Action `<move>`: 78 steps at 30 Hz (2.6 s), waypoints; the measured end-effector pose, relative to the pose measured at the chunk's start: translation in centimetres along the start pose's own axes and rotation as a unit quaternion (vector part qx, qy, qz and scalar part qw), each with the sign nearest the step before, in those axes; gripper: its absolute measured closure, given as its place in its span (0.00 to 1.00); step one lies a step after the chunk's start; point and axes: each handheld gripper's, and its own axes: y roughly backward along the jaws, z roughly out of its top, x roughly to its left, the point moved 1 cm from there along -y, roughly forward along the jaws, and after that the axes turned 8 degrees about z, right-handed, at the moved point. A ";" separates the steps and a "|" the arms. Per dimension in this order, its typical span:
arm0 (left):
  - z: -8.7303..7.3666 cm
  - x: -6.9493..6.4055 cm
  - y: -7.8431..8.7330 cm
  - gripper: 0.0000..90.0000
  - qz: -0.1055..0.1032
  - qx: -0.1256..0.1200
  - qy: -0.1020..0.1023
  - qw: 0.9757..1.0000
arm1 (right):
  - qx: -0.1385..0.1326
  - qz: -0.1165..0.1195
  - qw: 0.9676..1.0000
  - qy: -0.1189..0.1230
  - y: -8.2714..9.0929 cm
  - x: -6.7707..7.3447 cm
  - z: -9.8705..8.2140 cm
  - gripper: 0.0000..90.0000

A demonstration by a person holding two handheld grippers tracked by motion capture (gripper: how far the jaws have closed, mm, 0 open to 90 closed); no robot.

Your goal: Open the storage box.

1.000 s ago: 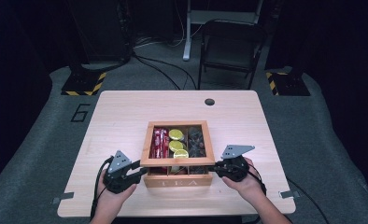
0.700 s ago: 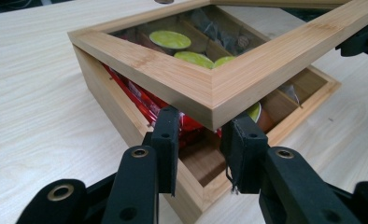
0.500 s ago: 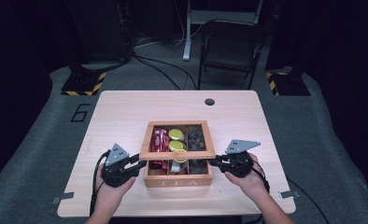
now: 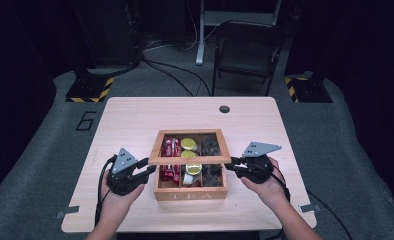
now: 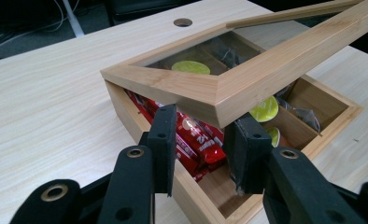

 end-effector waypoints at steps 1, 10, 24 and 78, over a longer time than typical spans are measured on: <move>0.1 0.0 0.0 0.72 0.000 -0.002 0.003 1.000 | -0.002 -0.003 1.000 0.005 0.0 -0.1 0.1 0.80; 0.6 0.4 0.0 0.72 -0.007 -0.001 0.002 1.000 | -0.011 -0.025 1.000 0.007 0.2 -0.7 0.5 0.76; 2.3 1.2 -0.1 0.72 -0.003 -0.021 0.000 1.000 | -0.031 -0.039 0.999 0.008 0.3 -1.4 2.2 0.76; 6.2 4.1 -4.4 0.76 0.029 -0.042 0.038 0.998 | -0.051 -0.079 0.995 -0.010 -2.4 -6.1 5.5 0.77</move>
